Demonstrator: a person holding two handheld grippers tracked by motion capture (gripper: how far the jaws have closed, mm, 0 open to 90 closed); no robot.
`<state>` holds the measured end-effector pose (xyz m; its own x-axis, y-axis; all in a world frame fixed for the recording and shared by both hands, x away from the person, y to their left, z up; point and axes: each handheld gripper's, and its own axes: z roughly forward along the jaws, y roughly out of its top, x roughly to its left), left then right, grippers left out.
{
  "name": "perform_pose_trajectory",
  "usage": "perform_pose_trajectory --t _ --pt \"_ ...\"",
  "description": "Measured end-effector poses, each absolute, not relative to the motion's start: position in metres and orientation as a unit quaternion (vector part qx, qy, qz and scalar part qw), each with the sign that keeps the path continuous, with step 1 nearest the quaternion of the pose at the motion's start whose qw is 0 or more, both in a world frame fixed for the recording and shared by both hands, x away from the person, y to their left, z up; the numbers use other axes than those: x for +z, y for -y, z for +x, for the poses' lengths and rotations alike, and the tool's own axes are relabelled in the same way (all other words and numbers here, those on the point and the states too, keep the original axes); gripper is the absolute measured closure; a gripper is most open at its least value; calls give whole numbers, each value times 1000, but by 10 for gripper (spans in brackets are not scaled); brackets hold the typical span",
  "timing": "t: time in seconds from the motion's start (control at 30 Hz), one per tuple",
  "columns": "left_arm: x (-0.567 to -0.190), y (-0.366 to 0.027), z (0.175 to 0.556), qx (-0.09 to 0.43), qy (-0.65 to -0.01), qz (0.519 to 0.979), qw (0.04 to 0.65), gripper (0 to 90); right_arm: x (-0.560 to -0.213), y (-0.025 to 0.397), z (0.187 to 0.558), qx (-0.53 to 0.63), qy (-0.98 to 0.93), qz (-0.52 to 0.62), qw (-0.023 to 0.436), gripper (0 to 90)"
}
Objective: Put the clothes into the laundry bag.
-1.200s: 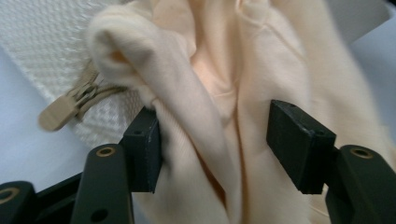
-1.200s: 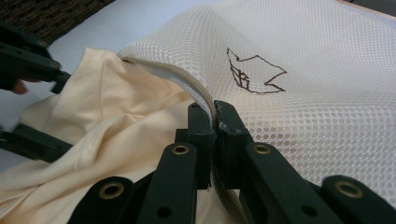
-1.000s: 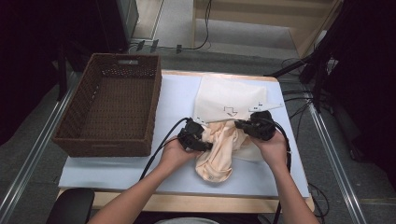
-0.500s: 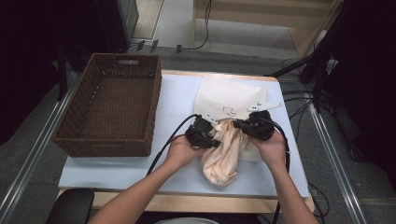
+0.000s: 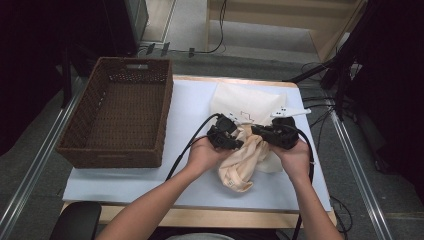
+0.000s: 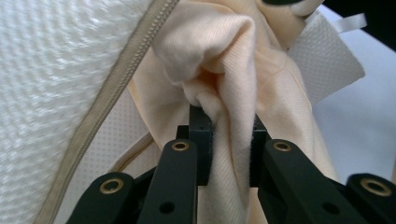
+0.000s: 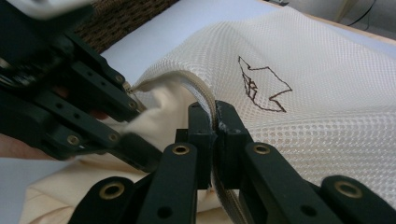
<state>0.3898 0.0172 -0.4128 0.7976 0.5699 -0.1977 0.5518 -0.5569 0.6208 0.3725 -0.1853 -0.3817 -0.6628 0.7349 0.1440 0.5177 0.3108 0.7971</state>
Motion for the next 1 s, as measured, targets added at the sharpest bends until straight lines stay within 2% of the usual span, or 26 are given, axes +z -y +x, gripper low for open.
perform_pose_trajectory --t 0.13,0.33,0.43,0.57,0.8,0.83,1.0 --pt "-425 -20 398 23 -338 879 335 811 -378 185 371 440 -799 390 126 880" --pt "-423 -31 410 38 -361 863 352 811 -378 188 371 440 -799 391 124 880" --pt "-433 -30 417 24 -365 868 337 802 -381 187 373 436 -802 391 121 880" --pt "-437 -34 420 12 -363 866 345 764 -385 185 374 424 -807 391 124 880" --pt "-416 -39 407 -6 -342 869 357 493 -387 189 375 424 -805 394 125 880" --pt "-415 -39 405 -9 -342 869 357 433 -387 190 376 425 -805 396 126 880" --pt "-404 -44 389 0 -327 870 368 325 -387 192 376 425 -803 399 127 880"
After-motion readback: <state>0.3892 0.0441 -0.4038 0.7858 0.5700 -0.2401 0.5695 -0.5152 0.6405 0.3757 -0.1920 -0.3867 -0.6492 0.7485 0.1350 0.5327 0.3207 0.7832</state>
